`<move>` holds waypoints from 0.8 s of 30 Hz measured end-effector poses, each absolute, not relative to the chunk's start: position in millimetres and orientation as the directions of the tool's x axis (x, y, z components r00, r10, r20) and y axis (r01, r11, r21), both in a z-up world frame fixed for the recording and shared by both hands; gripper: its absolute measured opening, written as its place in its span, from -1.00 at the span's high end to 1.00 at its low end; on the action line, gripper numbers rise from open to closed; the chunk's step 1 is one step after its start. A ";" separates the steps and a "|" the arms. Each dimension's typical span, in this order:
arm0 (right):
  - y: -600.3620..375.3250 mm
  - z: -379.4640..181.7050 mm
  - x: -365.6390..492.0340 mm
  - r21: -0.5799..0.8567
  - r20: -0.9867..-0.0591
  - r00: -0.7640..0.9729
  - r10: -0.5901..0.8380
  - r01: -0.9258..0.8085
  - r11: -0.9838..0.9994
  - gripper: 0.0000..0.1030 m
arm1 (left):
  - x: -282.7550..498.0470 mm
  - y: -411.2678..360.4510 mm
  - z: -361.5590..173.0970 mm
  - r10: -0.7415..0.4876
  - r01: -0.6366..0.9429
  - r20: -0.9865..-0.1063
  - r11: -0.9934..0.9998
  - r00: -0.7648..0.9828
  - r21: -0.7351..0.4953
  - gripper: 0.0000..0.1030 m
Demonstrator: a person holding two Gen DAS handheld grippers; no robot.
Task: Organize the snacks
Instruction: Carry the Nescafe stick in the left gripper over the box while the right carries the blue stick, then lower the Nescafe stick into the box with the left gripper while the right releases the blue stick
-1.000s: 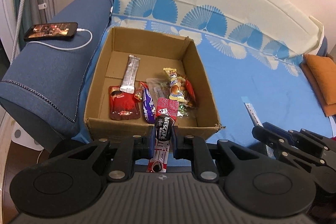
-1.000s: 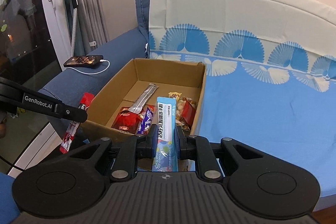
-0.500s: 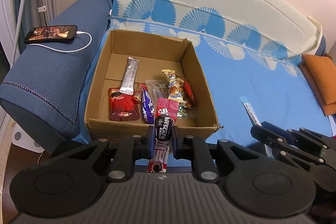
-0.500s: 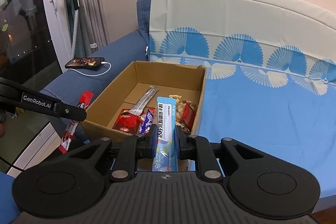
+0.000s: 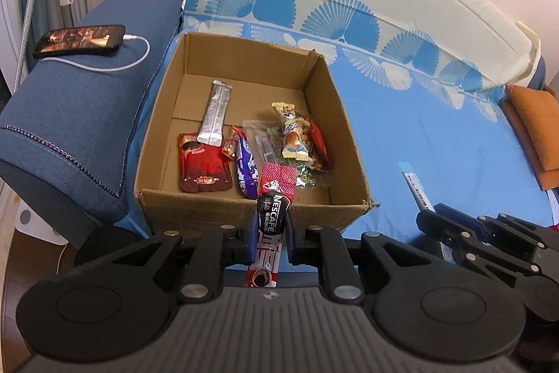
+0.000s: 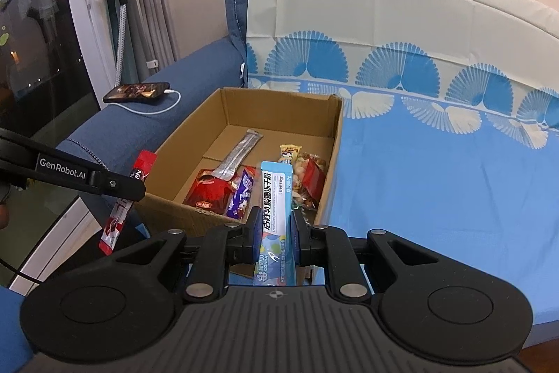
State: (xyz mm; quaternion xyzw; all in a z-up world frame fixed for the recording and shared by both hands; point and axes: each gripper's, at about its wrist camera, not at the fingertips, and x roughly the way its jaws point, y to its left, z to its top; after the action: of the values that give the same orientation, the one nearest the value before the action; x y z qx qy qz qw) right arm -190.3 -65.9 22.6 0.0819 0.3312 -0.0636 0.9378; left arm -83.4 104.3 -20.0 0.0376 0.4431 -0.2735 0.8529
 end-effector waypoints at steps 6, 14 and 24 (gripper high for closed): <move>-68.5 15.1 -177.1 0.110 -0.657 0.752 -0.059 0.173 0.979 0.64 | -68.2 101.8 -24.7 -0.430 0.495 -0.784 0.850 0.447 -0.183 0.66; -75.8 7.9 -150.4 0.112 -0.674 0.737 -0.056 0.177 0.978 0.64 | -32.1 98.3 -20.6 -0.420 0.468 -0.782 0.864 0.460 -0.189 0.65; -81.6 1.4 -96.9 0.156 -0.672 0.740 -0.003 0.145 0.977 0.64 | 14.1 79.6 -25.8 -0.403 0.452 -0.795 0.873 0.454 -0.184 0.65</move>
State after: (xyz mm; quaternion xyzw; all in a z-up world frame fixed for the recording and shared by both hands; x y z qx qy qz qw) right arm -96.9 -81.6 1.4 0.0994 0.3581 -0.0400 0.9275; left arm 14.1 79.6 -25.8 0.0268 0.4584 -0.2509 0.8522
